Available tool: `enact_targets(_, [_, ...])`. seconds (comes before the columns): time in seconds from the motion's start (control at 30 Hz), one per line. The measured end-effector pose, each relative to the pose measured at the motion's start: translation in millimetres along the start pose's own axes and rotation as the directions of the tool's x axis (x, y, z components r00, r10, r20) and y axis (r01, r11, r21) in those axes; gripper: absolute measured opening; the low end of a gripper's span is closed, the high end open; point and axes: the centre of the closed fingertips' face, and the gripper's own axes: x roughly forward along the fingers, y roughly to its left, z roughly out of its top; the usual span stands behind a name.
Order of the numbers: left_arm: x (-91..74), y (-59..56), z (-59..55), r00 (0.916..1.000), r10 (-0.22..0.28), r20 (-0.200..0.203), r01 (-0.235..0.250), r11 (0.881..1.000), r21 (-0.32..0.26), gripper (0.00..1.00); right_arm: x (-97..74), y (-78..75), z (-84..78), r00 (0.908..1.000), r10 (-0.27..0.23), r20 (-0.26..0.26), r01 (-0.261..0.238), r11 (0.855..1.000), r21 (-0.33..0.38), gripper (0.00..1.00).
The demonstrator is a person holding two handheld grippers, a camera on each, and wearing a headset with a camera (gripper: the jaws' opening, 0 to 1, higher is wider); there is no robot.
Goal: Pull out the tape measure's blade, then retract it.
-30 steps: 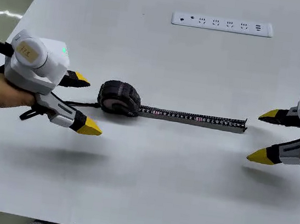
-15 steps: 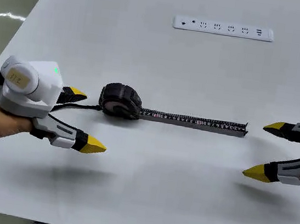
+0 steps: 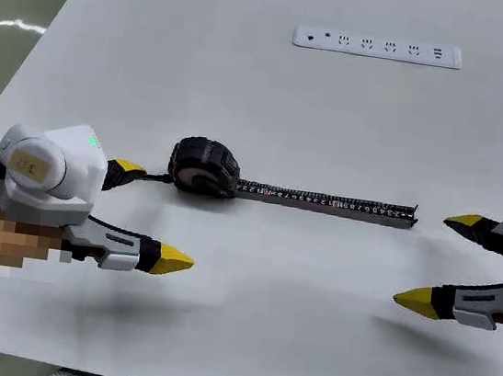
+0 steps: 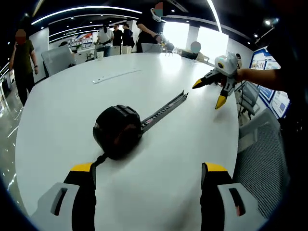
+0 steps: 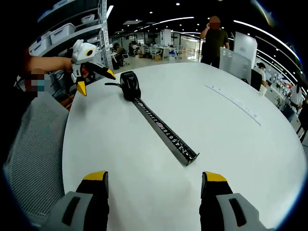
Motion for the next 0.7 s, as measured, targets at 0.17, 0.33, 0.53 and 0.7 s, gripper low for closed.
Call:
enact_targets(0.17, [0.1, -2.4, 2.3, 0.9983, 0.045, 0.036, -0.044, 0.999, -0.023, 0.89, -0.1, 5.1, 3.4, 0.9993, -0.024, 0.030, 0.024, 0.999, 0.022, 0.80])
enact_targets(0.33, [-0.1, -7.9, 7.8, 0.9938, 0.078, 0.079, -0.075, 0.997, -0.036, 0.91, -0.9, 7.9, 8.5, 0.9974, -0.043, 0.058, 0.041, 0.998, 0.037, 0.82])
enact_targets(0.53, [-3.7, -13.9, 12.8, 0.9842, 0.124, 0.126, -0.118, 0.991, -0.057, 0.92, -5.5, 9.6, 17.0, 0.9909, -0.086, 0.103, 0.080, 0.995, 0.060, 0.84])
enact_targets(0.7, [-6.8, -22.2, 14.5, 0.9770, 0.151, 0.150, -0.140, 0.987, -0.079, 0.92, -8.2, 14.2, 17.9, 0.9868, -0.104, 0.124, 0.095, 0.992, 0.079, 0.86])
